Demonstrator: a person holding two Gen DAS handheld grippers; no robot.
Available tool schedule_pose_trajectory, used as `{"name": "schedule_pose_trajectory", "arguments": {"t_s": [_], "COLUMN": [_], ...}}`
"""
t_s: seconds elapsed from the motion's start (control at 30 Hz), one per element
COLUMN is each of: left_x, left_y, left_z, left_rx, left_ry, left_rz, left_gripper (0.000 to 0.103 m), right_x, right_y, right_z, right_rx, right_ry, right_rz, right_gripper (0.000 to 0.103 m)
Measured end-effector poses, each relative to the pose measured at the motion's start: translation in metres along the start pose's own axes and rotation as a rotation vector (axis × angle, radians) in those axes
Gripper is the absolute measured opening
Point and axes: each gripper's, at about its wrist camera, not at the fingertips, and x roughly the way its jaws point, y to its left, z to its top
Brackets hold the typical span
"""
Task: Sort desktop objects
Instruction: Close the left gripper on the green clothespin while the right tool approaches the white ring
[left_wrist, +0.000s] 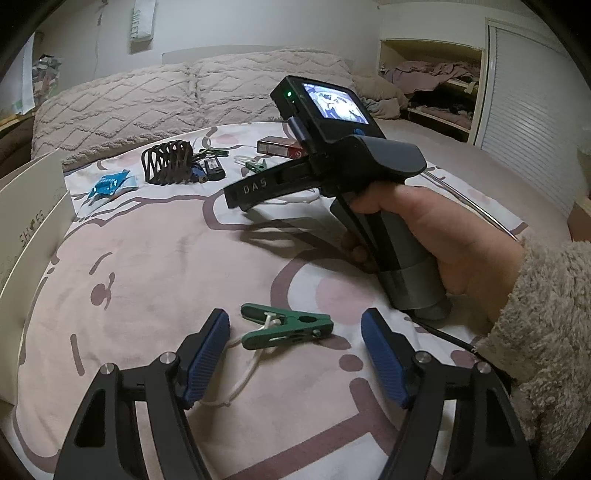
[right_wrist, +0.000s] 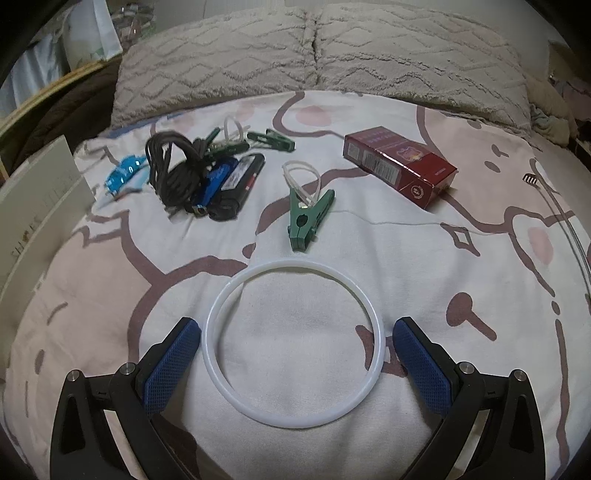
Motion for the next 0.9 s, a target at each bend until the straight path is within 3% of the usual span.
{"name": "schedule_pose_trajectory", "arguments": {"t_s": [0.13,0.27,0.37,0.9], "left_x": [0.002,0.008,0.011,0.015], "left_y": [0.002,0.007,0.008,0.012], "left_z": [-0.001,0.0,0.0,0.006], "left_rx": [-0.012,-0.044,-0.055,-0.075], "left_ry": [0.01,0.037,0.052,0.073], "left_rz": [-0.011,-0.021,-0.028,-0.042], "left_gripper": [0.074,0.065,0.065,0.062], "right_x": [-0.003,0.002,0.005,0.004], "right_y": [-0.006,-0.001,0.005,0.004], "right_z": [0.0,0.001,0.001,0.0], "right_rx": [0.033,0.014,-0.015,-0.018], "right_ry": [-0.014,0.009,0.022,0.019], "right_rz": [0.037,0.011,-0.028,-0.031], "right_gripper": [0.103,0.103,0.103,0.103]}}
